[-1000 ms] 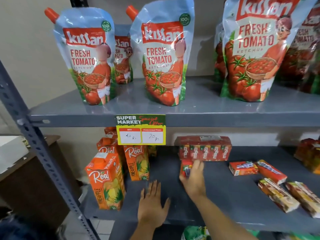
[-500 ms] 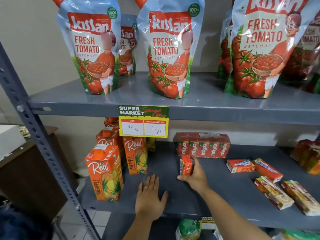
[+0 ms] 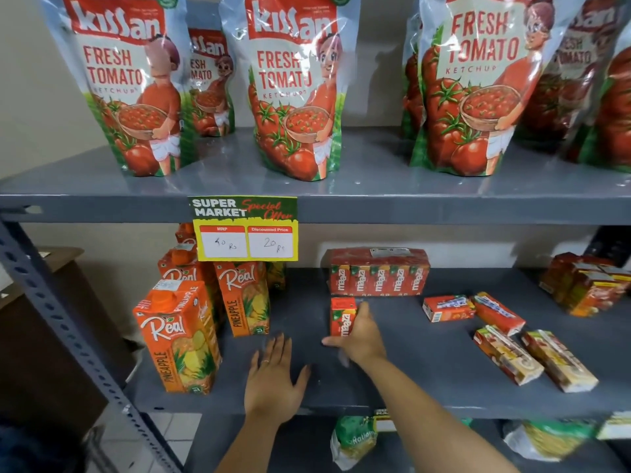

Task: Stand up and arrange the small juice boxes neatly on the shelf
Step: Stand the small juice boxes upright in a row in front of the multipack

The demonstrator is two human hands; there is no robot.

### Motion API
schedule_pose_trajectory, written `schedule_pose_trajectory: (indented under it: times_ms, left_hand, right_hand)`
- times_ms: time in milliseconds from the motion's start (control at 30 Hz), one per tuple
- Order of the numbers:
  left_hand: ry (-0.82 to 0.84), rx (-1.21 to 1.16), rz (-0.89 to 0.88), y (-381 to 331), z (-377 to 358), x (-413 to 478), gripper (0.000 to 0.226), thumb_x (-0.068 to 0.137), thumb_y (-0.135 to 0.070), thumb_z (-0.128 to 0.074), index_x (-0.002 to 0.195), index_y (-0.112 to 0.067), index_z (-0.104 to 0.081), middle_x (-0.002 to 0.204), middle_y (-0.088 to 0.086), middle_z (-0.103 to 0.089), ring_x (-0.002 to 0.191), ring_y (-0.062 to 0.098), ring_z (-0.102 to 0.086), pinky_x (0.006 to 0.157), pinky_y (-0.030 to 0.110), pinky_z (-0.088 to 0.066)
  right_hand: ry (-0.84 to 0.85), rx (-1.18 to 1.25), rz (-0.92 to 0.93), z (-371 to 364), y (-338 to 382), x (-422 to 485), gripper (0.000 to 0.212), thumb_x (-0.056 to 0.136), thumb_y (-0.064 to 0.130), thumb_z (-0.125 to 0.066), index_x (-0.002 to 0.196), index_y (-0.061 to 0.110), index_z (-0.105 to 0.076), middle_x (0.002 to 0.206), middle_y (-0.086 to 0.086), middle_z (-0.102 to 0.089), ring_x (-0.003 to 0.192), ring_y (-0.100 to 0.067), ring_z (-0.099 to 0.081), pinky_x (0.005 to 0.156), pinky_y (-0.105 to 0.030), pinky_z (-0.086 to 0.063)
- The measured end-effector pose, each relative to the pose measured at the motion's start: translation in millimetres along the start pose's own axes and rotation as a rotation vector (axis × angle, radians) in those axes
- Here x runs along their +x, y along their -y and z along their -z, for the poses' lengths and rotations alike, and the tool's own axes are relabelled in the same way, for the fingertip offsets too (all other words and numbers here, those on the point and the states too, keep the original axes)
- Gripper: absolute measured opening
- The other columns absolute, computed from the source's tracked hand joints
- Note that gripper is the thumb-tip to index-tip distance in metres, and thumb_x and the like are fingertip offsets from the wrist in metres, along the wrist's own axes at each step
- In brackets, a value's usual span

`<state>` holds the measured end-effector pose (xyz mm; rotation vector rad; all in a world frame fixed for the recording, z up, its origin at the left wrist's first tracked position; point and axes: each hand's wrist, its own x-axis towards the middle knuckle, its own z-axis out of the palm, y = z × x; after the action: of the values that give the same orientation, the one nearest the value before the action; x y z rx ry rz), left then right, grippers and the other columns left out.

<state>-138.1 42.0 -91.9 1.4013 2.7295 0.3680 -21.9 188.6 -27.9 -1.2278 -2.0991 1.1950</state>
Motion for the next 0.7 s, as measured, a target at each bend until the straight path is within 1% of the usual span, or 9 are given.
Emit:
schedule_pose_trajectory:
  times_ms: [67, 133, 167, 233, 300, 400, 500, 600, 700]
  left_hand:
    - [-0.002, 0.0, -0.004, 2, 0, 1, 0.106, 0.065, -0.076, 0.017, 0.152, -0.019, -0.001, 0.162, -0.004, 0.001, 0.148, 0.012, 0.004, 0.119, 0.036, 0.003]
    - [-0.005, 0.0, -0.007, 3, 0, 2, 0.106, 0.065, -0.077, 0.018, 0.152, -0.019, -0.001, 0.162, -0.004, 0.002, 0.148, 0.012, 0.004, 0.119, 0.036, 0.003]
    - [-0.004, 0.002, -0.007, 2, 0, 2, 0.104, 0.068, -0.078, 0.015, 0.152, -0.019, -0.001, 0.162, -0.004, 0.002, 0.148, 0.012, 0.004, 0.119, 0.036, 0.003]
    - [-0.006, 0.01, -0.005, 1, 0, 2, 0.097, 0.075, -0.077, 0.006, 0.152, -0.019, -0.001, 0.162, -0.004, 0.001, 0.148, 0.012, 0.003, 0.119, 0.036, 0.003]
    - [-0.012, 0.015, -0.002, 1, 1, 2, 0.093, 0.076, -0.071, 0.003, 0.152, -0.018, -0.004, 0.163, -0.003, -0.001, 0.148, 0.012, 0.001, 0.119, 0.036, 0.002]
    - [-0.038, -0.001, -0.004, 0, 1, 1, 0.093, 0.076, -0.07, 0.001, 0.152, -0.017, -0.009, 0.162, -0.002, -0.007, 0.149, 0.013, -0.003, 0.119, 0.036, 0.0]
    - [-0.048, -0.015, -0.004, 0, 0, 1, 0.091, 0.078, -0.07, -0.002, 0.152, -0.018, -0.009, 0.162, -0.003, -0.008, 0.148, 0.013, -0.003, 0.119, 0.035, 0.0]
    - [-0.044, -0.016, -0.003, 0, 1, 0, 0.09, 0.078, -0.07, -0.003, 0.152, -0.019, -0.009, 0.162, -0.004, -0.007, 0.148, 0.013, -0.002, 0.119, 0.035, 0.001]
    - [-0.053, -0.026, 0.001, 0, 1, 0, 0.089, 0.079, -0.07, -0.005, 0.152, -0.019, -0.01, 0.162, -0.004, -0.008, 0.148, 0.013, -0.003, 0.119, 0.035, 0.001]
  right_hand:
    - [0.234, -0.093, 0.022, 26, 1, 6, 0.119, 0.048, 0.032, -0.094, 0.143, 0.024, -0.023, 0.142, -0.004, -0.039, 0.137, -0.027, -0.037, 0.11, -0.043, -0.035]
    - [0.385, -0.148, 0.002, 63, -1, 16, 0.122, 0.057, 0.036, -0.091, 0.152, 0.022, -0.017, 0.15, -0.002, -0.034, 0.143, -0.024, -0.029, 0.113, -0.038, -0.027]
    - [0.328, -0.125, -0.033, 85, -4, 24, 0.105, 0.061, 0.038, -0.089, 0.148, 0.019, -0.034, 0.146, -0.003, -0.044, 0.138, -0.023, -0.039, 0.11, -0.035, -0.033]
    - [-0.03, -0.148, -0.086, 124, -18, 41, 0.058, 0.073, 0.041, -0.08, 0.119, 0.009, -0.066, 0.124, -0.012, -0.067, 0.116, -0.03, -0.061, 0.095, -0.035, -0.047]
    - [-0.327, -0.335, -0.214, 153, -47, 67, 0.051, 0.084, 0.045, -0.063, 0.103, -0.002, -0.07, 0.11, -0.025, -0.069, 0.107, -0.041, -0.061, 0.089, -0.041, -0.048]
    - [-0.186, -0.564, -0.404, 173, -106, 107, 0.078, 0.071, 0.067, -0.053, 0.121, 0.009, -0.063, 0.124, -0.019, -0.063, 0.117, -0.038, -0.057, 0.098, -0.044, -0.046]
    - [-0.089, -0.542, -0.438, 177, -114, 116, 0.082, 0.065, 0.064, -0.068, 0.127, 0.011, -0.059, 0.133, -0.015, -0.059, 0.122, -0.036, -0.054, 0.104, -0.043, -0.043]
    - [-0.027, -0.638, -0.413, 179, -82, 100, 0.087, 0.06, 0.069, -0.07, 0.129, 0.017, -0.059, 0.133, -0.01, -0.06, 0.124, -0.032, -0.053, 0.108, -0.042, -0.039]
    - [0.032, -0.751, -0.26, 173, -59, 92, 0.081, 0.073, 0.064, -0.068, 0.139, 0.021, -0.047, 0.143, -0.01, -0.047, 0.138, -0.034, -0.034, 0.116, -0.043, -0.019]
